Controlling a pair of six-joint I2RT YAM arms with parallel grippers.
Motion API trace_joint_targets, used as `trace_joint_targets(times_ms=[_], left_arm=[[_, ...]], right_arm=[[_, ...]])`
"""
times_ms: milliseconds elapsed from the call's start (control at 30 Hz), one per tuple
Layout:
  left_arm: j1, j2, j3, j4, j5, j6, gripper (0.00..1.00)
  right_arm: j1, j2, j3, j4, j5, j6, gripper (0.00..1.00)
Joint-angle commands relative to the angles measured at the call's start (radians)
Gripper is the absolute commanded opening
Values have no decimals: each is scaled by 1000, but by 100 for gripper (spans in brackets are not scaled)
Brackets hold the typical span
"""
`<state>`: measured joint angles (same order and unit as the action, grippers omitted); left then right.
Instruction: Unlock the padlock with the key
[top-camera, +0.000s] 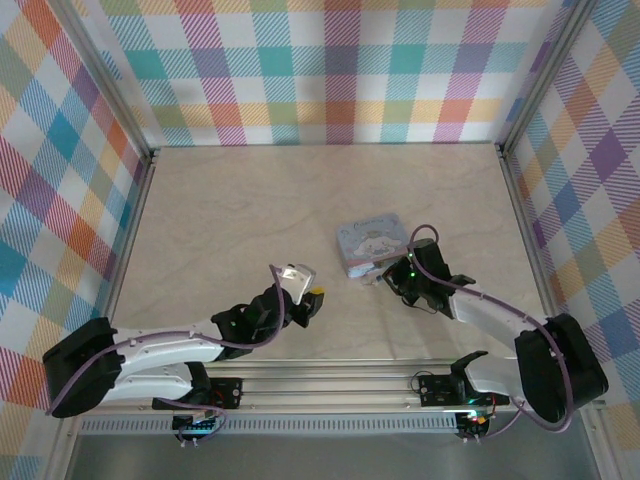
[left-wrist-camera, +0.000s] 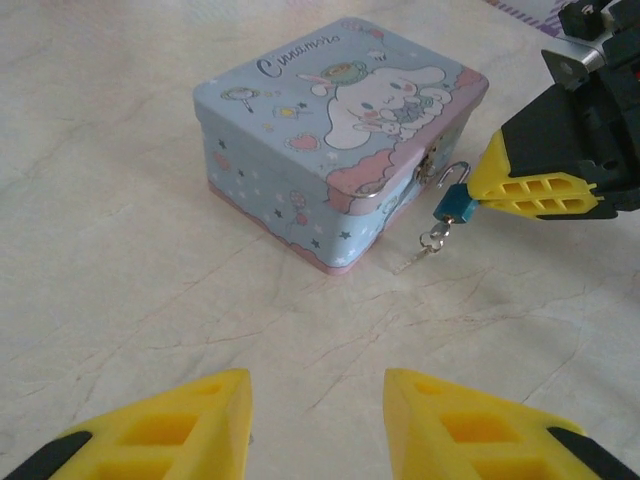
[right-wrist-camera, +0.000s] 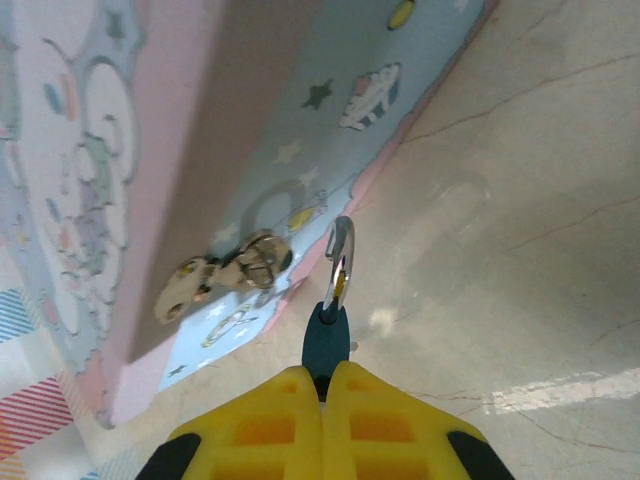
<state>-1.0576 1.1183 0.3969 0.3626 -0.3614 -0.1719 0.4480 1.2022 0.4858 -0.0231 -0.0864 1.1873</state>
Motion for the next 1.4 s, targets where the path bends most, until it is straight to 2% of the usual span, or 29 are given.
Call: trace_joint_targets(times_ms=[0,167,367,433,500,533,567,600,767,867,933,1100,1200,1367], left_arm=[[7,-65,15,-105,-52,11,40],[7,-184,29,-236,-104,54,46],[10,-311,41,-363,-146,61,51],[10,-337,54,-408,-162,48,57],[13,-347,95,-490,-193,21,69],[16,-346,120,-536,-213,4,81],[20,-340,150,-595,-236,-17,98],[26,-330,189,-674,-262,-38,100],[54,-285,326,-934,-329,-142,100],[68,-286,353,-1001,-334,-198,100],[79,-297,354,-1022,-329,-236,100],[119,-307,338,-1086,-320,-394,100],[125,-299,318,-1123,-302,-482,100],[130,-316,262,-1170,-280,-631,100]], right_arm=[[-11,-70,1,7,20,-45,0],[-14,-124,39,-79,54,-140,0],[-19,-77,94,-109,-47,-259,0],[-19,-79,126,-138,-64,-296,0],[-19,-97,174,-194,-67,-348,0],[-19,-108,197,-224,-65,-369,0],[-19,-122,226,-263,-55,-396,0],[-19,-137,251,-301,-42,-417,0],[-18,-193,334,-396,-27,-488,0],[8,-167,365,-401,-76,-505,0],[61,-115,397,-401,-88,-514,0],[234,126,523,-369,-152,-523,0],[301,304,618,-340,-239,-537,0],[361,590,826,-395,-371,-583,0]])
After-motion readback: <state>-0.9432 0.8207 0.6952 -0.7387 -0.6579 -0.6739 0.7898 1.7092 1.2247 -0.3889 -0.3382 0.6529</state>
